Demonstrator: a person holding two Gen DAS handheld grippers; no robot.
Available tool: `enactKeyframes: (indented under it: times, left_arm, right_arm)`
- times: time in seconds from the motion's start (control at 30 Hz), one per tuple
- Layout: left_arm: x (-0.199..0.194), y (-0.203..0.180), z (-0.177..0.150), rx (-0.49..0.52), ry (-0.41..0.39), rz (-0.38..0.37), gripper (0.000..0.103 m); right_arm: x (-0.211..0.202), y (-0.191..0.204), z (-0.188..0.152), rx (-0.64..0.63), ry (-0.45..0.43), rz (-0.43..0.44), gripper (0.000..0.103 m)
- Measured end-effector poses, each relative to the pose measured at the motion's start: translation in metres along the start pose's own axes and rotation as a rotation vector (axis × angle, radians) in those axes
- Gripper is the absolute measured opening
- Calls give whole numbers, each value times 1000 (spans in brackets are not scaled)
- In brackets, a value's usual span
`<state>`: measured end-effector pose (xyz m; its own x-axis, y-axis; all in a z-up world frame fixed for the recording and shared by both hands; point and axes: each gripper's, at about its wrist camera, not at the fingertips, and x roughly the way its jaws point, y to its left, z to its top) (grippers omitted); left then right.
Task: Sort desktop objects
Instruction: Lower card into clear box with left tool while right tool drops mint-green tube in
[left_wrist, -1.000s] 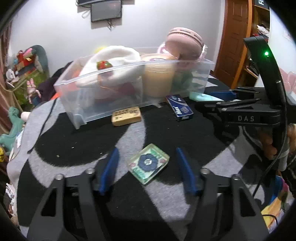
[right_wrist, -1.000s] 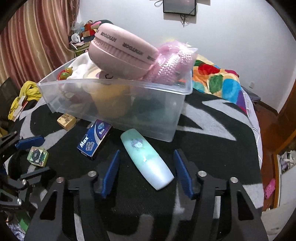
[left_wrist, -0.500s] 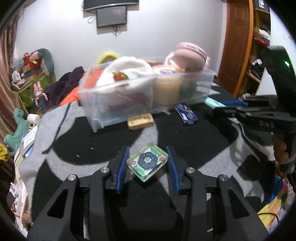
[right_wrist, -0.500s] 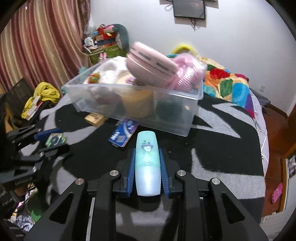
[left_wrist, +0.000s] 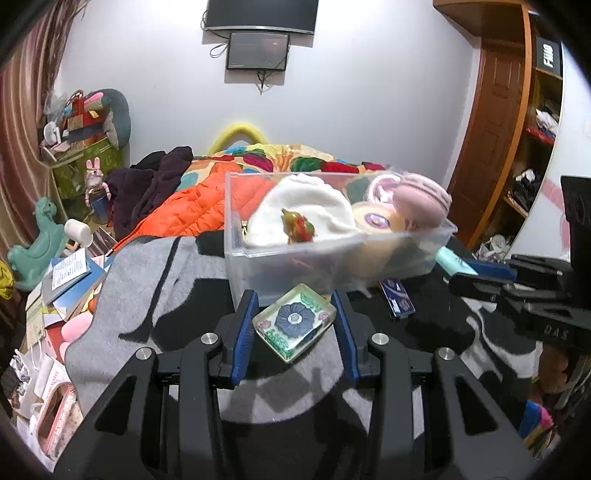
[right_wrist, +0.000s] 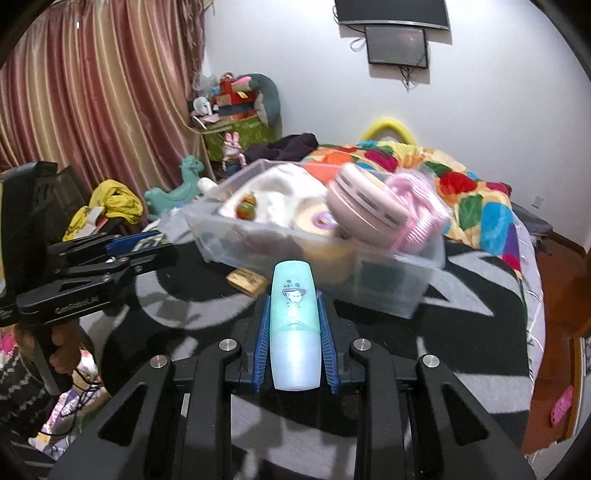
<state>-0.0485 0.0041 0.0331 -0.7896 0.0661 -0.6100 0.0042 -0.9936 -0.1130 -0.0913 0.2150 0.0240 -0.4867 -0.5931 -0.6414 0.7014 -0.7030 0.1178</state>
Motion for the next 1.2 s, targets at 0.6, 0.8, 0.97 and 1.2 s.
enactKeyframes:
  times: [0.6,0.8,0.97,1.2]
  left_arm:
    - [21,28,41,-158,-61,-96,40]
    - [33,33,58,-129,-86,-25,40]
    - [46,35,60,-133,-96,-15,40]
    - [63,36,58,-134,-91,2,40]
  right_arm:
    - [46,18,42,59,-56,35,23]
    - [54,16,54,60,-76,3,23]
    - [62,18,63,65,-95,-14,23]
    - [84,28,69,6,-70,-63,23]
